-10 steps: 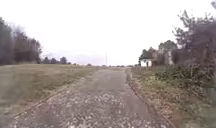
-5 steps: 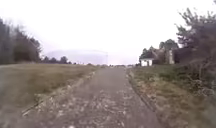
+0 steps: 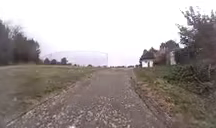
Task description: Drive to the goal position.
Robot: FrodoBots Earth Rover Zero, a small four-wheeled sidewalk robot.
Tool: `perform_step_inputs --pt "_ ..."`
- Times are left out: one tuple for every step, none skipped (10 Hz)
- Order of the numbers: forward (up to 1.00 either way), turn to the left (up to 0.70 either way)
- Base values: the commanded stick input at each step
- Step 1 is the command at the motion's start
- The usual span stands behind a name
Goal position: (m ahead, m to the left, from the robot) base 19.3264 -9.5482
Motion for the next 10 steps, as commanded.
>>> perform_step_inputs --pt "0.6 -0.15" --pt "0.6 -0.15" --pt "0.6 -0.15" --pt "0.6 -0.15" --pt "0.6 -0.15" --pt "0.6 -0.15" --pt "0.6 -0.15" --pt "0.6 -0.15" --pt "0.6 -0.15" --pt "0.6 -0.15"
